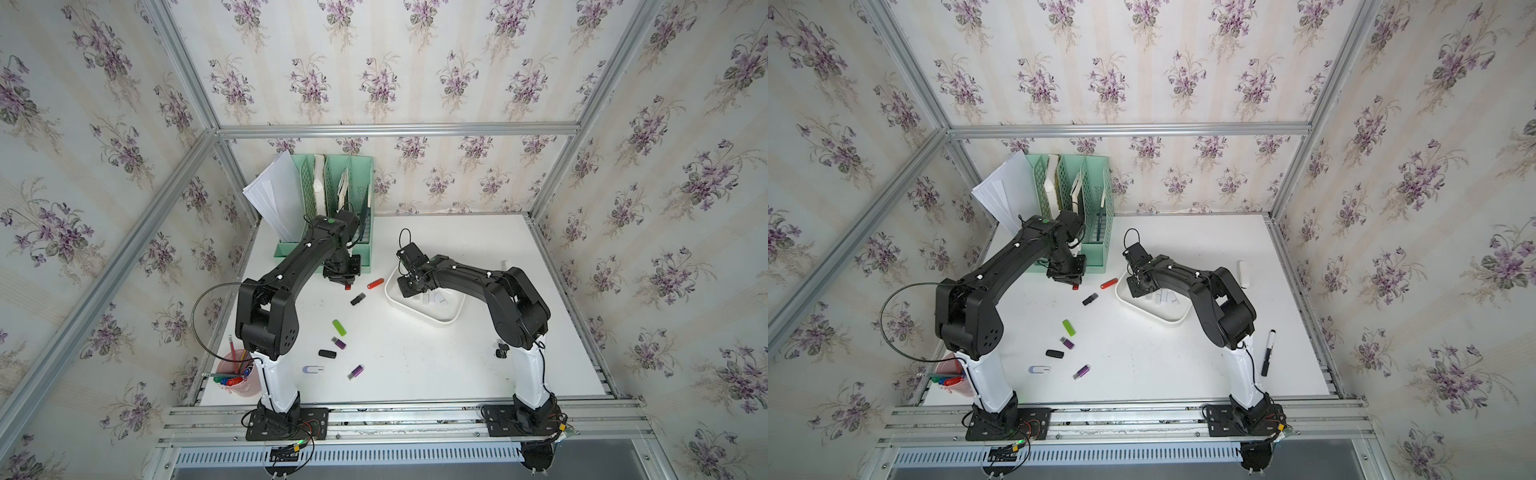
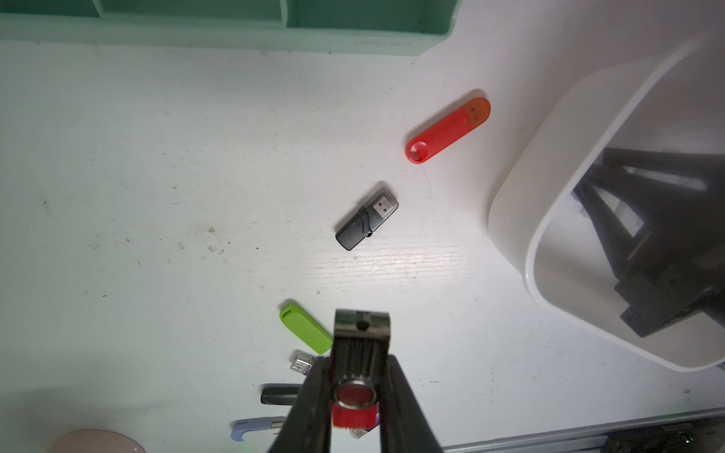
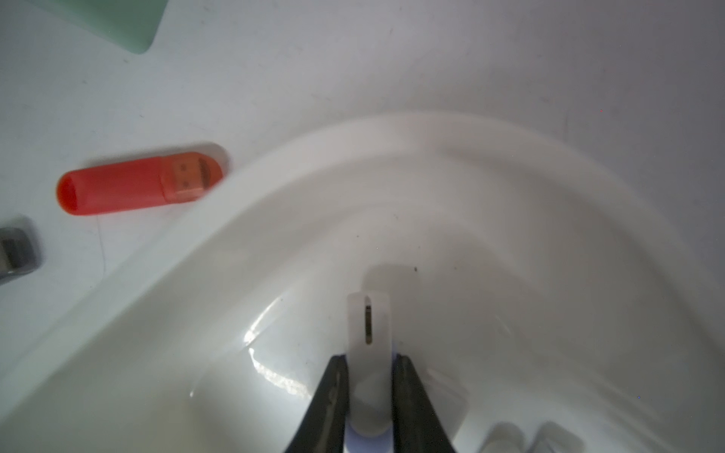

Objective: Put the usb flash drive into the storage box
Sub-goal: Place the USB flash in the storage box.

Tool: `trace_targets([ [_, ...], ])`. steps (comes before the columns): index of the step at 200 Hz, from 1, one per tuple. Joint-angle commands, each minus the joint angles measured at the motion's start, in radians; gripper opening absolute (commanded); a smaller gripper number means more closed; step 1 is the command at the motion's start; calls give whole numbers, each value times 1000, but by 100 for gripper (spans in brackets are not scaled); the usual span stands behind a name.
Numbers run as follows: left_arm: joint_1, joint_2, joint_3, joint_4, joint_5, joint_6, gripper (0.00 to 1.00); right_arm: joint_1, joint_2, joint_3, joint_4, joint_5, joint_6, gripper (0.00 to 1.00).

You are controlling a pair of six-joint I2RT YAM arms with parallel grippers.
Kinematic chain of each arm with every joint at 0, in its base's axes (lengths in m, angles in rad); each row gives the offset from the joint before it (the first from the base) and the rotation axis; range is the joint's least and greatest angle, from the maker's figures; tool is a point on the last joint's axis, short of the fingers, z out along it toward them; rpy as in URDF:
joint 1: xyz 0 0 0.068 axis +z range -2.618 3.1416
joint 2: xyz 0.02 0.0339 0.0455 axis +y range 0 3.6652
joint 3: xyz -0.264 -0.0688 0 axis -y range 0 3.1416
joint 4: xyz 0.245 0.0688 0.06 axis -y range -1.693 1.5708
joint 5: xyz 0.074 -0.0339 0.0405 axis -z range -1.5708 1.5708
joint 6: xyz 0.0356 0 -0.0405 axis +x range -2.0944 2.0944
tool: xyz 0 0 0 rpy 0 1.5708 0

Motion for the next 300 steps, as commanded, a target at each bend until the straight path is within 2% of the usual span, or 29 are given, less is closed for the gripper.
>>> trace_targets([
  [1,-3,-6,-2,-2,-6,-4,23,-6,10,8,10,12,-8,21],
  [19,-11,-5,2,-3,-6,-8,23,-7,15,9,5,24,-7,21],
  [61,-57,19,43,-11,-2,-20,23,-8,-17,-10,11,27,-7,42],
  [77,-77,33,64,-18,-3,-24,23,-8,-41,-18,14,23,-7,45],
  [138,-164,98,192,-59,2,-34,24,-36,-308,-121,-34,124,57,47],
  [157,-211,148,260,-75,4,-39,24,-94,-388,-192,-53,141,104,48],
  [167,-236,181,297,-82,7,-44,24,-122,-425,-246,-41,130,126,49],
  [174,-252,203,321,-85,12,-47,24,-182,-455,-295,-28,117,147,49],
  [192,-288,259,392,-98,17,-51,25,-231,-508,-377,-4,92,180,50],
  [236,-346,403,540,-138,29,-44,25,-306,-567,-460,10,73,212,51],
  [300,-351,499,549,-125,48,-48,26,-338,-596,-504,24,52,194,53],
])
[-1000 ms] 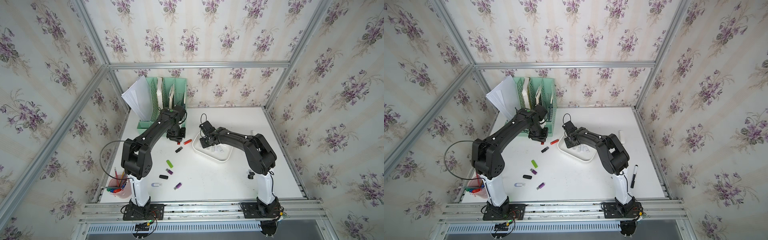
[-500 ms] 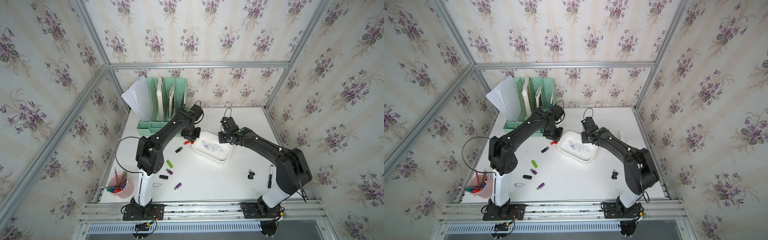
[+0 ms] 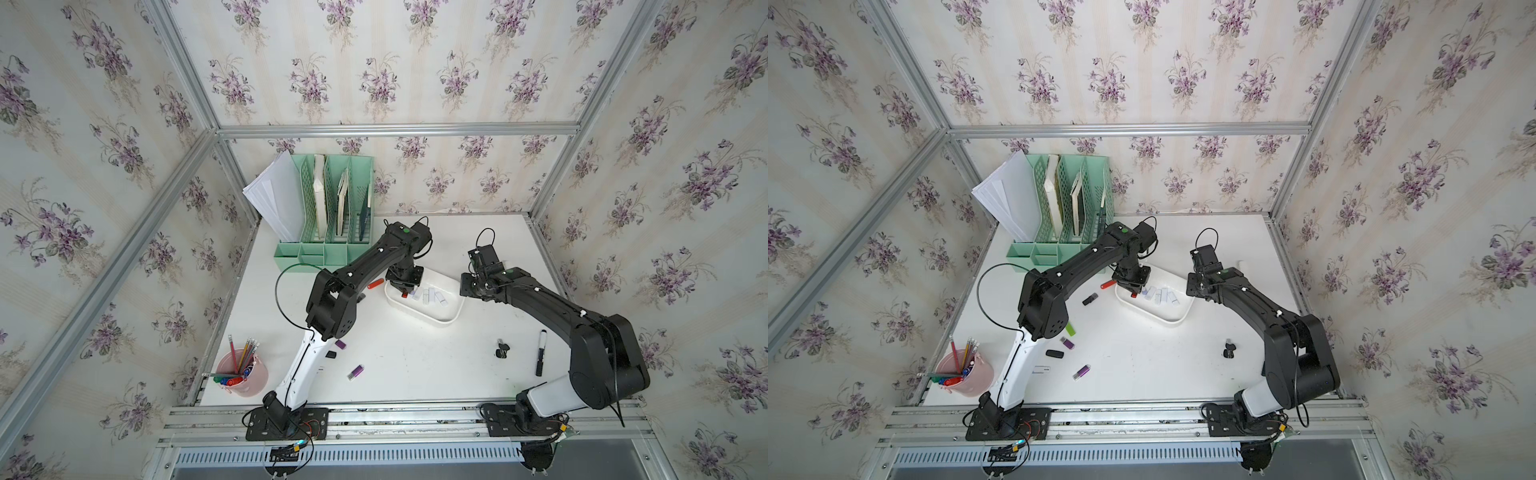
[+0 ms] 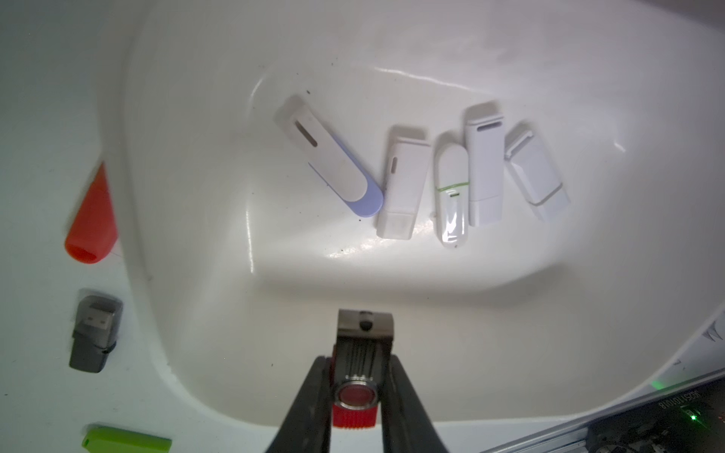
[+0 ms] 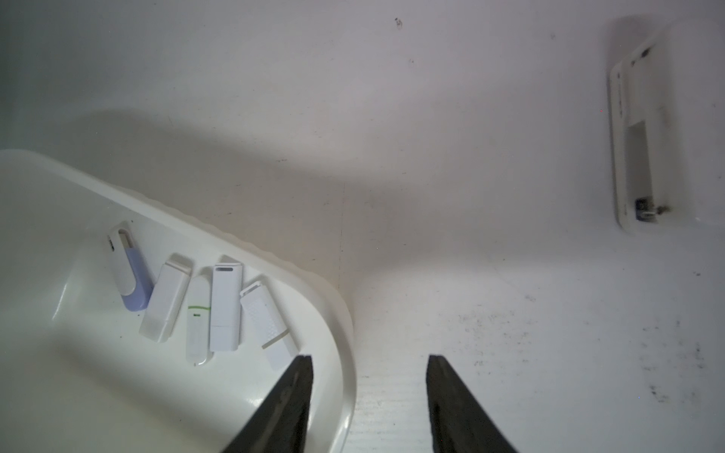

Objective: Put the usb flash drive into the storage box
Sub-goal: Place the USB flash in the storage box, then adjust the storage box at the center of the board.

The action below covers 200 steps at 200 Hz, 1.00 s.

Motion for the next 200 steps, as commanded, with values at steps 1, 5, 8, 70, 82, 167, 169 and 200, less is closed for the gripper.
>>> trace_targets([
  [1,-1,13,1,-12,5,-4,26,-7,-7,-3,13,-2,-3,53],
  [5,-1,19,3,-12,4,-4,26,-9,-7,-6,13,-1,-4,53],
  [8,-1,21,4,-12,3,-3,26,-10,-7,-5,12,-1,-6,53],
  [70,11,58,26,-25,-44,4,26,-18,-1,-17,18,-3,-21,53],
  [82,17,60,27,-21,-48,5,27,-19,0,-17,17,0,-26,53],
  [167,26,107,74,-56,-108,24,30,-26,0,-18,19,-7,-36,53],
  [169,25,109,76,-57,-109,24,30,-26,0,-19,19,-7,-36,53],
  [200,25,107,91,-69,-109,27,32,-27,-4,-20,27,4,-40,53],
])
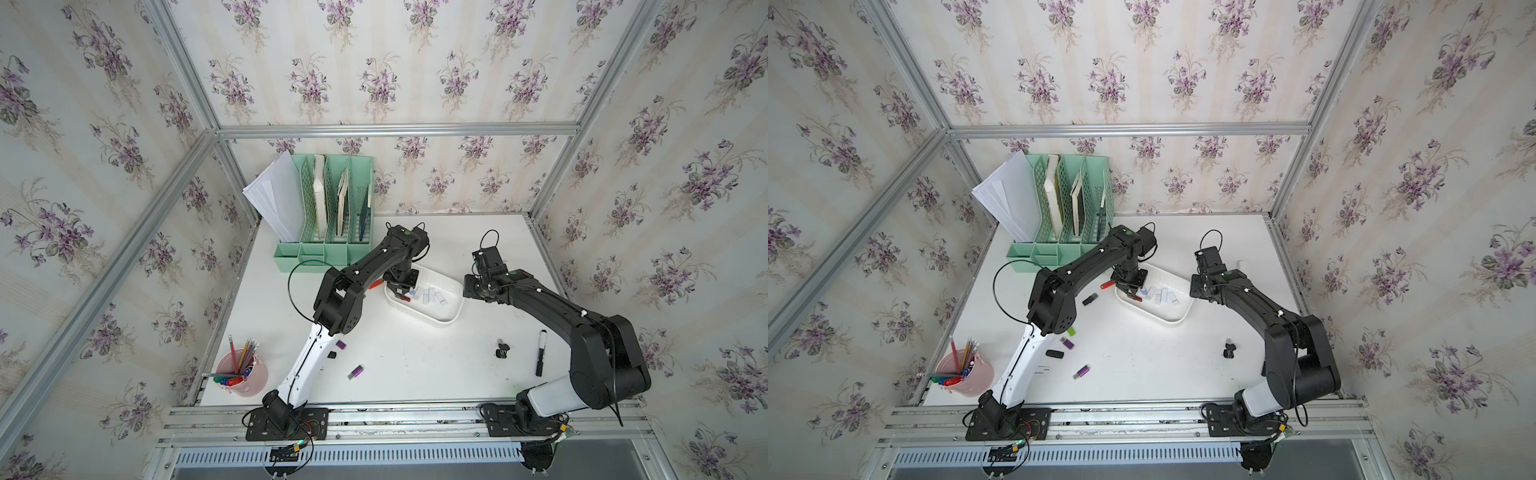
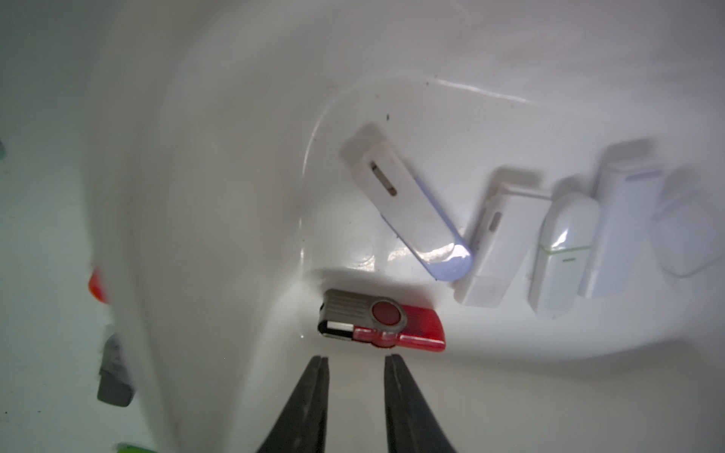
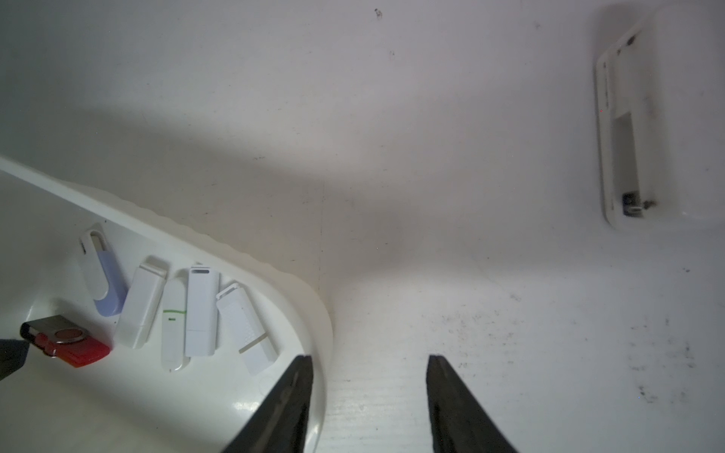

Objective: Put the usb flash drive into the storage box
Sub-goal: Adjust the storage box at the center of the board.

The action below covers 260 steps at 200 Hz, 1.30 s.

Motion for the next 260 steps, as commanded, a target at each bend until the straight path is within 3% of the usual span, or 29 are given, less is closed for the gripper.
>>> trace_targets([
  [1,1,-6,11,-28,-14,7,32,-1,-3,4,12,12,-16,53],
  [33,2,-102,-12,5,1,1,39,-29,27,27,24,25,-24,53],
  [64,38,-192,-47,-22,-15,-9,39,-62,49,76,30,21,-36,55],
  [138,99,-370,-396,70,-26,-25,34,-103,286,270,-1,-45,-112,57],
  [191,93,-351,-480,119,10,-29,33,-103,343,294,-20,-122,-159,58],
  [260,86,-269,-408,142,60,-27,33,-51,231,133,24,-159,-166,58],
])
